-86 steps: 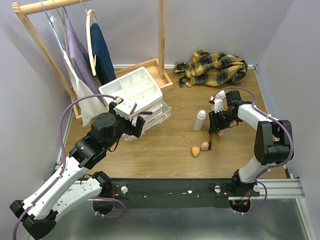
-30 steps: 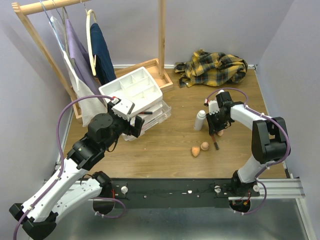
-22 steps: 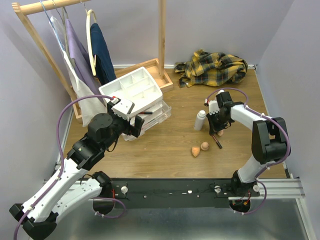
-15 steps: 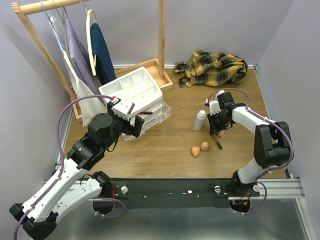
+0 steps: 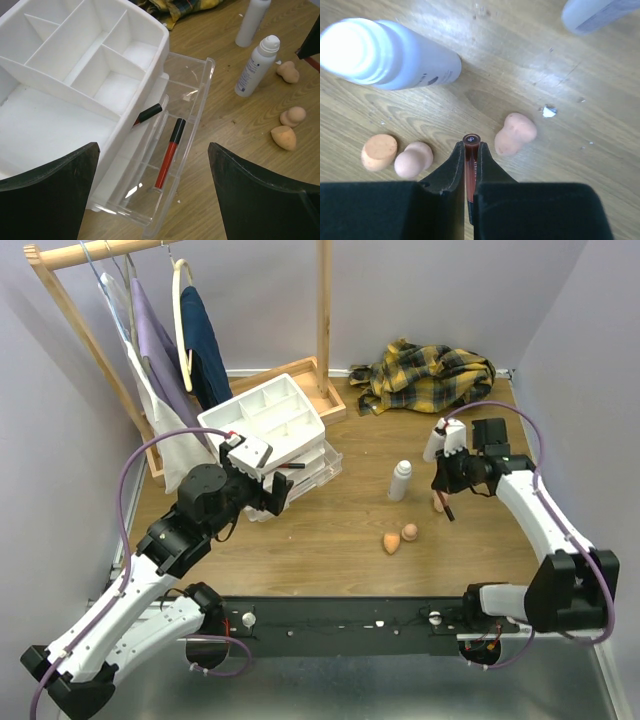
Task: Organize the makeup
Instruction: Pick up the lipstick at the center of the board.
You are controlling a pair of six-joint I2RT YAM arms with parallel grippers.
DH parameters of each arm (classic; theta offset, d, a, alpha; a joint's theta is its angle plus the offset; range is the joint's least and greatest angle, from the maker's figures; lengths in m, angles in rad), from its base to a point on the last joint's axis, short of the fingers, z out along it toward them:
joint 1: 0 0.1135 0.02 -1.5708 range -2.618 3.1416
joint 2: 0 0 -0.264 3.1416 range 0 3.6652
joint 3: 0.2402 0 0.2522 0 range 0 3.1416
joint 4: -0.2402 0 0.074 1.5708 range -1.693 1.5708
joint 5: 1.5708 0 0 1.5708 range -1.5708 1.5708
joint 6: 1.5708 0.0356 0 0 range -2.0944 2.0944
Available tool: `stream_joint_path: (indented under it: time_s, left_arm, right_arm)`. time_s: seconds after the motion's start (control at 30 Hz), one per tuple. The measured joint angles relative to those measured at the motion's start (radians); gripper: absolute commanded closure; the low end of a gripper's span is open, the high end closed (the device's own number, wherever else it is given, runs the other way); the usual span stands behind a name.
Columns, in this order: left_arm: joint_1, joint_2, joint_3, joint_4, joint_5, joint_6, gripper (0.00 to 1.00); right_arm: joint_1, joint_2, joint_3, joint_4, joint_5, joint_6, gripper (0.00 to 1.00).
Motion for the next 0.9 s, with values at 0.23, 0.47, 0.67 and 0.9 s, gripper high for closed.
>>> stream_joint_path:
  time_s: [0.23, 0.47, 0.67, 0.9]
  left_arm:
    - [0.005, 0.023, 0.000, 0.021, 0.079, -0.041, 0.01]
    - [0.005, 0.036, -0.017, 0.055, 0.189, -0.142, 0.01]
    - [-0.002, 0.056, -0.064, 0.145, 0.290, -0.277, 0.01]
    - [-0.125, 0.128, -0.124, 0.232, 0.305, -0.375, 0.01]
  right_arm:
    - [-0.050, -0.146, 0.014, -0.040, -0.096, -0.026, 0.99]
    - [-0.053, -0.241, 0.081, -0.076, -0.261, -0.040, 1.00]
    - [-0.053, -0.272, 0.082, -0.093, -0.421, -0.064, 1.00]
    - [-0.053, -0.273, 0.068, -0.105, -0.565, -0.094, 0.99]
